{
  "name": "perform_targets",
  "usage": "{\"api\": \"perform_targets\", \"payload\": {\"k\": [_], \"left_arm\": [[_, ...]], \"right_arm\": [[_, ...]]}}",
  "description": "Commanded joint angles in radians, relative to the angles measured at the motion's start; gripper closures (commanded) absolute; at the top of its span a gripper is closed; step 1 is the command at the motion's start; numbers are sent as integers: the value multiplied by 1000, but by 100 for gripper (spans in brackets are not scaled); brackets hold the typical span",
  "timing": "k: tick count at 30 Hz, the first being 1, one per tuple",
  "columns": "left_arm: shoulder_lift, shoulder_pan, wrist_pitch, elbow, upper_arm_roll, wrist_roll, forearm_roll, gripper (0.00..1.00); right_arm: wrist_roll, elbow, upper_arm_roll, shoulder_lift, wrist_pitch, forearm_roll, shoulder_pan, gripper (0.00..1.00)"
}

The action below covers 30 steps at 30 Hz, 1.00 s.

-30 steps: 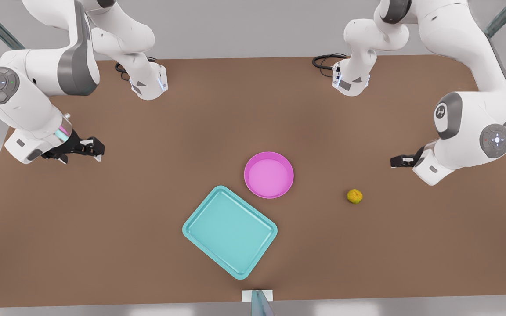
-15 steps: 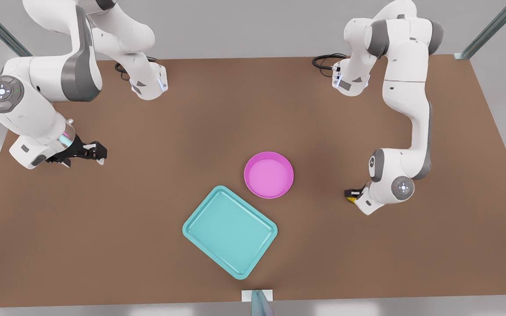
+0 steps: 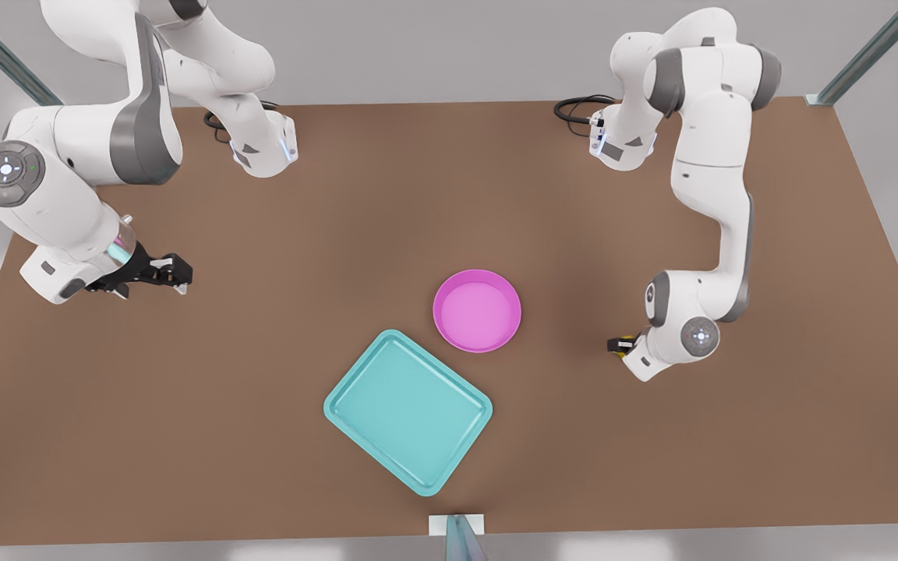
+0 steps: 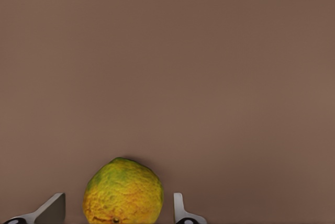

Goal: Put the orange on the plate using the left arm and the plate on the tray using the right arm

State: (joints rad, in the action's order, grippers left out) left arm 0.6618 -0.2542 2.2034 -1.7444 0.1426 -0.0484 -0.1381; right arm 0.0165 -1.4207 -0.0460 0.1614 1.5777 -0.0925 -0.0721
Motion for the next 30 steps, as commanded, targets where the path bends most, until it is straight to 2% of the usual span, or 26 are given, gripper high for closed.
{"api": "perform_targets", "payload": {"k": [1,14,15,16,17,20,24,27,28,30], "left_arm": [[4,0,4,0,0,-8,2,0],[45,1,38,3,0,-10,-1,0],[44,0,38,3,0,-10,-1,11],[42,0,36,3,0,-11,-1,34],[42,0,36,3,0,-11,-3,40],[35,0,36,3,0,-5,-8,41],[-62,-19,-77,9,-14,137,-9,41],[-24,-200,-243,164,-18,432,-11,41],[-15,-275,-248,166,-18,518,-12,41],[70,-411,-249,273,-21,703,-15,41]], "right_arm": [[0,0,0,0,1,2,0,0],[2,2,0,6,1,4,0,0],[0,2,0,6,1,4,0,0],[0,2,0,6,1,4,0,0],[0,2,0,6,1,4,0,0],[0,2,0,6,1,4,0,0],[0,0,0,10,1,25,0,0],[0,0,0,12,2,25,0,0],[0,0,0,12,1,27,0,0],[0,-20,0,3,13,27,0,0]]}}
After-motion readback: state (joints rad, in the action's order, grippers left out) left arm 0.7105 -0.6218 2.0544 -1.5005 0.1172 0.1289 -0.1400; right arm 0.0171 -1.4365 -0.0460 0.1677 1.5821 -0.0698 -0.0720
